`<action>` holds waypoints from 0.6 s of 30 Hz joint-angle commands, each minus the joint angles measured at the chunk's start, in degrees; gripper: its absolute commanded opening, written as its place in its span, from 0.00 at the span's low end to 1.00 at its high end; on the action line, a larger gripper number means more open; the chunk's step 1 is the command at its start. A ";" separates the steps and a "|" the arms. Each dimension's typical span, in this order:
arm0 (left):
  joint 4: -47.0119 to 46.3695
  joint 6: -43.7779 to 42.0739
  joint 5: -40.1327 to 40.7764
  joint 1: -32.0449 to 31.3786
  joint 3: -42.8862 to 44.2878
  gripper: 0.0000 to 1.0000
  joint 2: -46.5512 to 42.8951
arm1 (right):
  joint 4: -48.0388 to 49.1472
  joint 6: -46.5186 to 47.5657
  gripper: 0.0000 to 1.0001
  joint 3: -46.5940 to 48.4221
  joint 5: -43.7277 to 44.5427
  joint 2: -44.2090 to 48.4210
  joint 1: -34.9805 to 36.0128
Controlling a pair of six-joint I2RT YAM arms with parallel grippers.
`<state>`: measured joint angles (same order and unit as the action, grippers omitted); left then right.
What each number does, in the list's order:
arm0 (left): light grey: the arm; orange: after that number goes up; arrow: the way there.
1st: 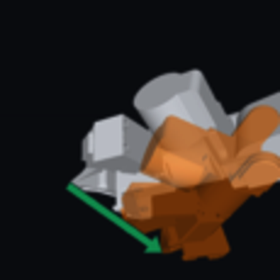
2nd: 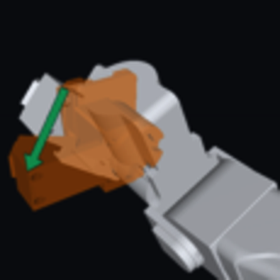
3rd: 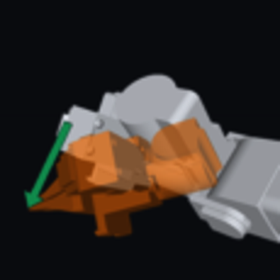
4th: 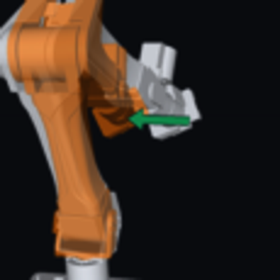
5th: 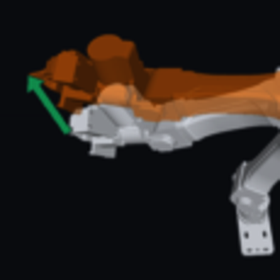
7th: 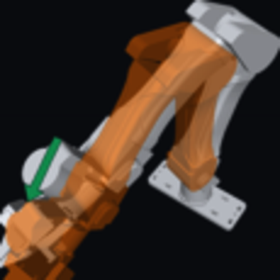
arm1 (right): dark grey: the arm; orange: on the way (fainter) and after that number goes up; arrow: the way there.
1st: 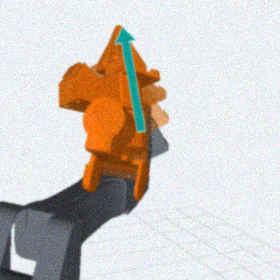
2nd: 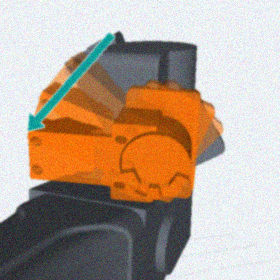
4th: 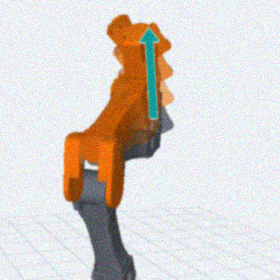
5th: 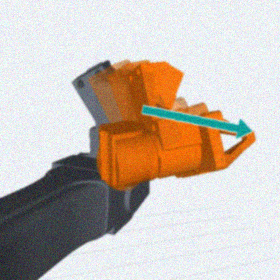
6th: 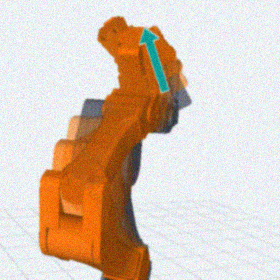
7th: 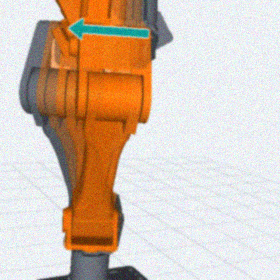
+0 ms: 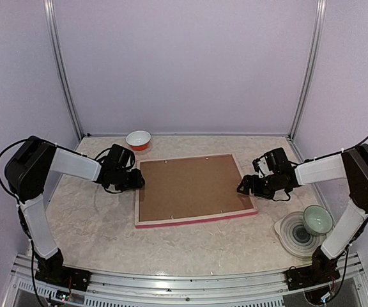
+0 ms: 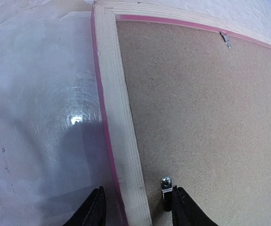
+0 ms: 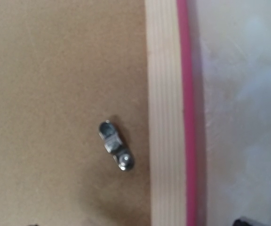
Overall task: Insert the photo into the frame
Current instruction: Press the fastener onto the backboard.
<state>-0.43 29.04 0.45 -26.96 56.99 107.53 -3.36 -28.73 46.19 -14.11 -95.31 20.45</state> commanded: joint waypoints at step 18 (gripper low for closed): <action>1.99 -0.65 -0.10 0.59 0.18 0.33 1.86 | -0.05 0.25 0.89 -0.14 0.39 -0.14 -0.50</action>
<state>-0.45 29.06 -0.08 -26.87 57.25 107.85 -3.36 -28.73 46.19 -14.09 -95.31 20.45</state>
